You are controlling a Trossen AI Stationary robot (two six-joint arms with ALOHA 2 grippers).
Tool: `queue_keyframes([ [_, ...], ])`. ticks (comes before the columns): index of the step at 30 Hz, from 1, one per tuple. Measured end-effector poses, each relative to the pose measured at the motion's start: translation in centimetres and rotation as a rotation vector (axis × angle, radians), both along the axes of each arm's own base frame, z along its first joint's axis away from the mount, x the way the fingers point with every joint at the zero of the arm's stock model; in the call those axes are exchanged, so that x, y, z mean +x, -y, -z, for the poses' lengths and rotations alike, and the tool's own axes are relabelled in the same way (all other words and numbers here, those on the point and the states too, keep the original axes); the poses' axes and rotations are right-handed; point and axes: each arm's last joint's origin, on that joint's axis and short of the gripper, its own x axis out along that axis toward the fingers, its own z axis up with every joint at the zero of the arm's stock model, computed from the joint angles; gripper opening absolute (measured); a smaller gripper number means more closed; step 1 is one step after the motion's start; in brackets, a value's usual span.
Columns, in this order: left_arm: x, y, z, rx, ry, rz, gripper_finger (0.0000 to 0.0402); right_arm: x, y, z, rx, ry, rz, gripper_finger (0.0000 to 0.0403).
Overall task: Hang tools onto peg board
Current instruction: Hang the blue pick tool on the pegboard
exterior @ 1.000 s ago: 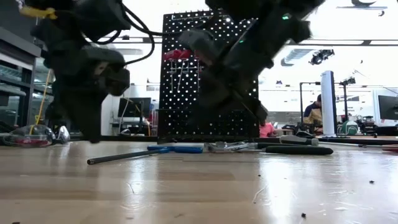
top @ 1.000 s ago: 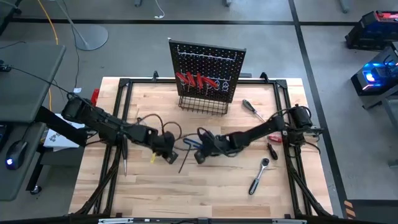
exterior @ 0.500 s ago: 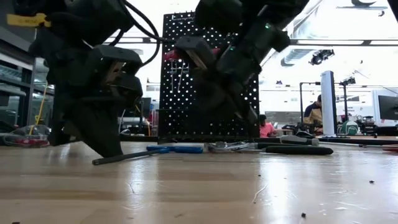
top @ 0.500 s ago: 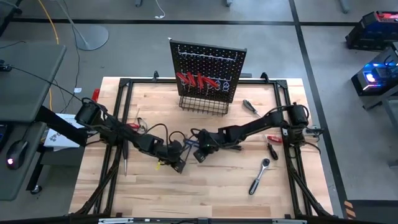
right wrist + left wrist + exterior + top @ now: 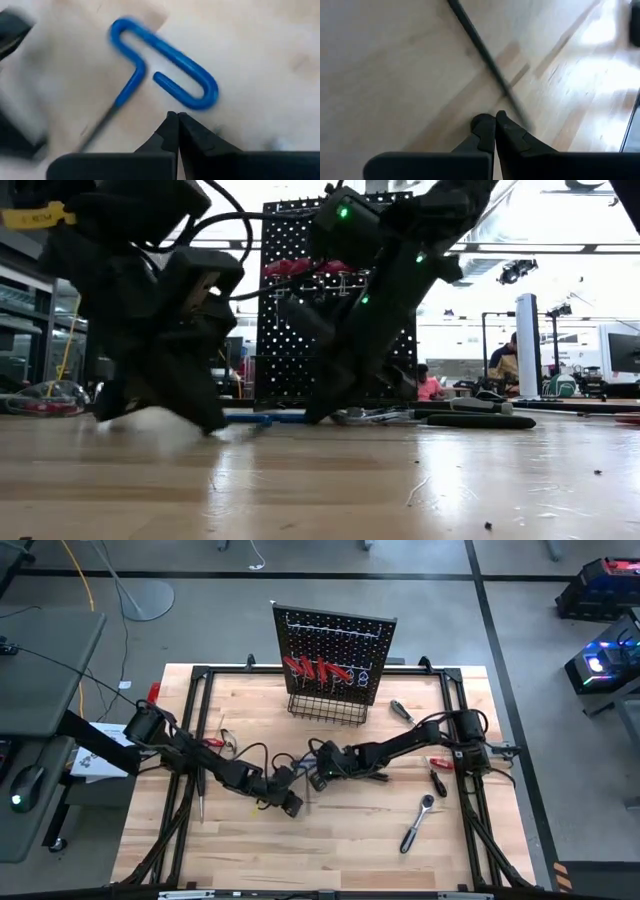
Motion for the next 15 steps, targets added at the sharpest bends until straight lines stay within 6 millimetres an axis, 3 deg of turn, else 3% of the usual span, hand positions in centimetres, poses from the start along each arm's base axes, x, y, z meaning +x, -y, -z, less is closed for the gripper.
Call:
queue_keyframes([
  [5,1.7,0.3,0.1,-0.007,0.158,-0.051,0.0,0.8,1.5,-0.4,-0.06,0.074,-0.025,0.0],
  [8,3.1,0.9,-0.1,-0.04,0.216,0.06,0.0,1.2,1.6,-0.8,-0.027,0.117,-0.111,0.0],
  [11,3.7,1.3,-1.8,-0.088,0.281,0.212,0.0,1.0,1.2,-1.8,0.018,0.134,-0.173,0.0],
  [15,2.5,0.8,-4.6,0.022,0.29,0.302,0.0,-0.2,0.0,-3.9,-0.026,0.091,-0.194,0.0],
])
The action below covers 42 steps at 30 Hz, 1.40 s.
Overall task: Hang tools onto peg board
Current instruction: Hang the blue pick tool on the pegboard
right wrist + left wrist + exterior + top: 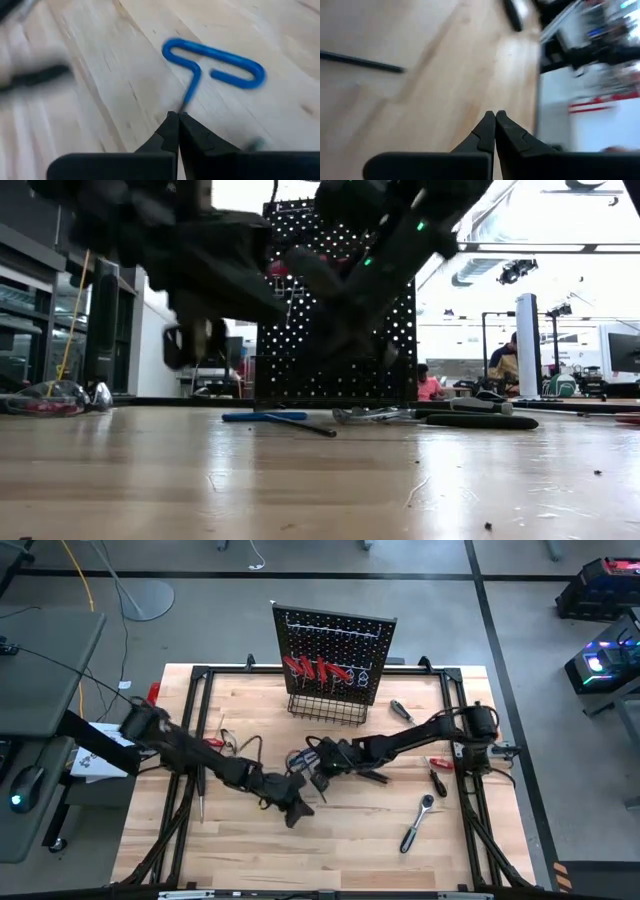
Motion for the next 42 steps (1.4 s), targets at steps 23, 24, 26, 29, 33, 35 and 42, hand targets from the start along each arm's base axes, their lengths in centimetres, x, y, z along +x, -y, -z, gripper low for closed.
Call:
queue_keyframes([
  [23,-1.3,-14.1,2.1,0.674,-0.296,0.035,0.0,-3.5,-10.0,-2.1,-0.009,0.024,0.014,0.0],
  [24,-1.1,-14.1,2.4,0.659,-0.285,0.039,0.0,-3.4,-10.0,-2.1,-0.003,0.033,0.027,0.0],
  [26,-0.5,-13.8,2.9,0.637,-0.269,0.041,0.0,-3.1,-9.9,-2.1,0.003,0.057,0.036,0.0],
  [29,-0.3,-13.0,3.6,0.598,-0.284,0.082,0.0,-2.8,-10.1,-1.3,0.016,0.05,0.032,0.0],
  [33,-0.6,-11.2,4.0,0.495,-0.33,0.086,0.0,-2.4,-10.1,0.5,0.018,0.007,0.03,0.0],
  [35,-0.8,-10.0,4.1,0.457,-0.359,0.08,0.0,-2.4,-9.8,1.4,0.02,-0.034,0.042,0.0],
  [42,-1.5,-5.1,4.3,0.32,-0.401,-0.072,0.0,-1.7,-9.0,2.4,0.081,-0.052,0.019,0.0],
])
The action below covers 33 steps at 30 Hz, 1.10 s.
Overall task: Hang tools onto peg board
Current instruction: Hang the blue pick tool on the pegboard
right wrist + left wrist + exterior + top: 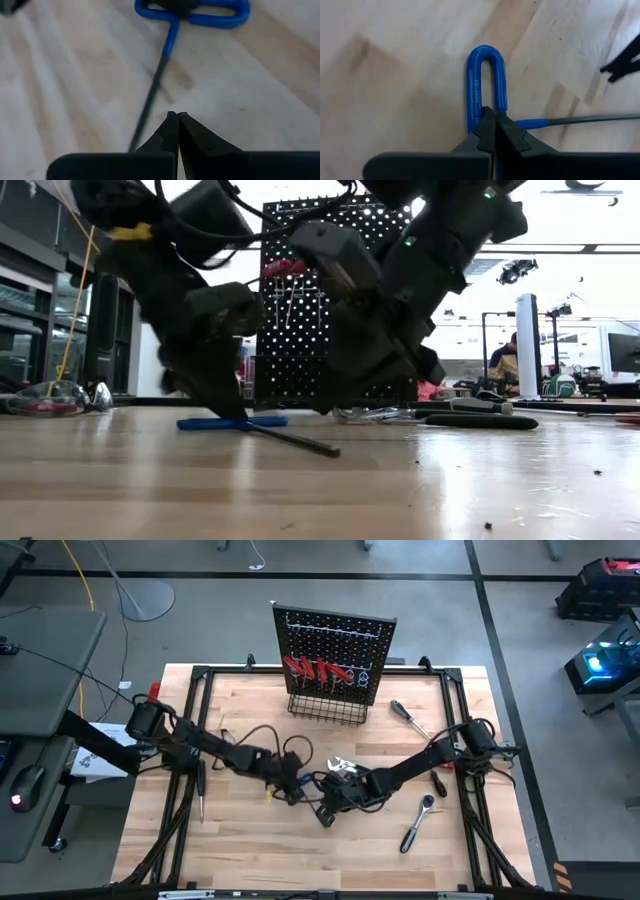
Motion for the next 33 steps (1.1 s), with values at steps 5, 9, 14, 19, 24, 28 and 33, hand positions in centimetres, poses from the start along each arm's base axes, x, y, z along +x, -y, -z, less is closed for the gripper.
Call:
queue_keyframes([
  [5,-0.5,1.7,0.1,-0.015,0.023,-0.187,0.0,0.9,-0.4,-0.7,0.055,0.095,-0.152,0.0],
  [9,-0.5,1.7,0.1,-0.063,0.031,-0.279,0.0,1.0,-0.5,-0.4,0.046,0.095,-0.182,0.0],
  [14,-0.4,1.7,0.1,-0.113,0.043,-0.365,0.0,1.0,-1.0,1.5,0.064,0.053,-0.2,0.0],
  [19,-0.4,1.8,0.0,-0.143,0.049,-0.403,0.0,0.8,-1.7,2.3,0.08,0.018,-0.18,0.0],
  [24,-0.4,2.2,0.0,-0.193,0.038,-0.409,0.0,0.0,-1.6,2.3,0.049,-0.059,-0.18,0.0],
  [28,-0.6,3.1,0.0,-0.277,0.024,-0.424,0.0,-0.4,-1.5,2.6,0.041,-0.115,-0.174,0.0],
  [33,-0.5,4.8,-0.4,-0.433,0.025,-0.367,0.0,-0.6,-1.4,2.5,0.026,-0.128,-0.193,0.0],
])
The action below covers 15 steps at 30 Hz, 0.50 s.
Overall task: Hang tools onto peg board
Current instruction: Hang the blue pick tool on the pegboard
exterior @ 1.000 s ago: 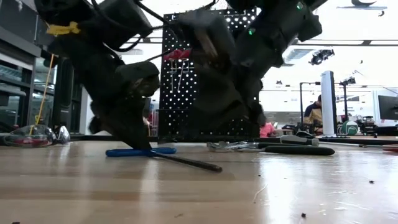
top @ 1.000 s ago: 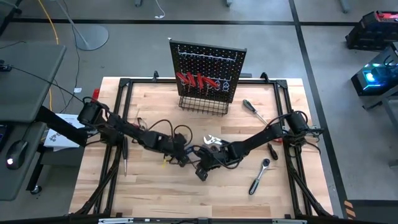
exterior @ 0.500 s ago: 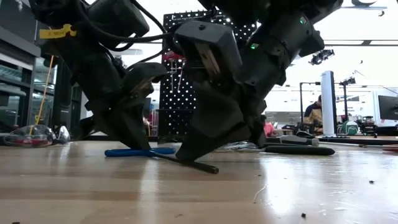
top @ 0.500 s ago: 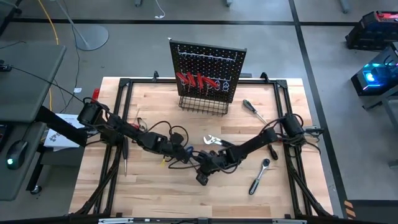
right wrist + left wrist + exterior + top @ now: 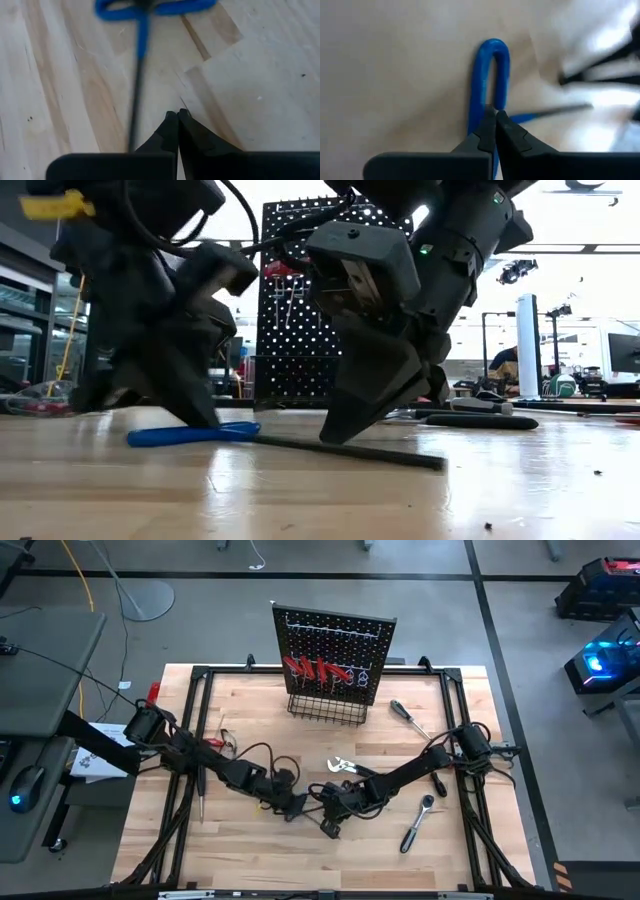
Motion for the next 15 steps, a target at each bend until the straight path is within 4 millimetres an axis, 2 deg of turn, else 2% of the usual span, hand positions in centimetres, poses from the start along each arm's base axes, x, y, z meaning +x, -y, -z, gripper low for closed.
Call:
queue_keyframes([
  [3,0.1,0.8,-0.3,-0.067,0.026,0.056,0.0,-0.3,0.3,-0.3,-0.025,-0.02,-0.015,0.0],
  [7,0.0,1.0,-0.3,-0.048,0.031,0.067,0.0,-0.9,0.9,-1.0,-0.065,-0.058,-0.015,0.0],
  [12,0.1,0.2,-0.1,-0.002,0.027,-0.046,0.0,-1.4,1.3,-2.4,-0.1,-0.051,-0.064,0.0],
  [15,0.5,-0.7,-0.2,0.012,0.038,-0.127,0.0,-1.3,1.2,-3.9,-0.093,0.014,-0.134,0.0],
])
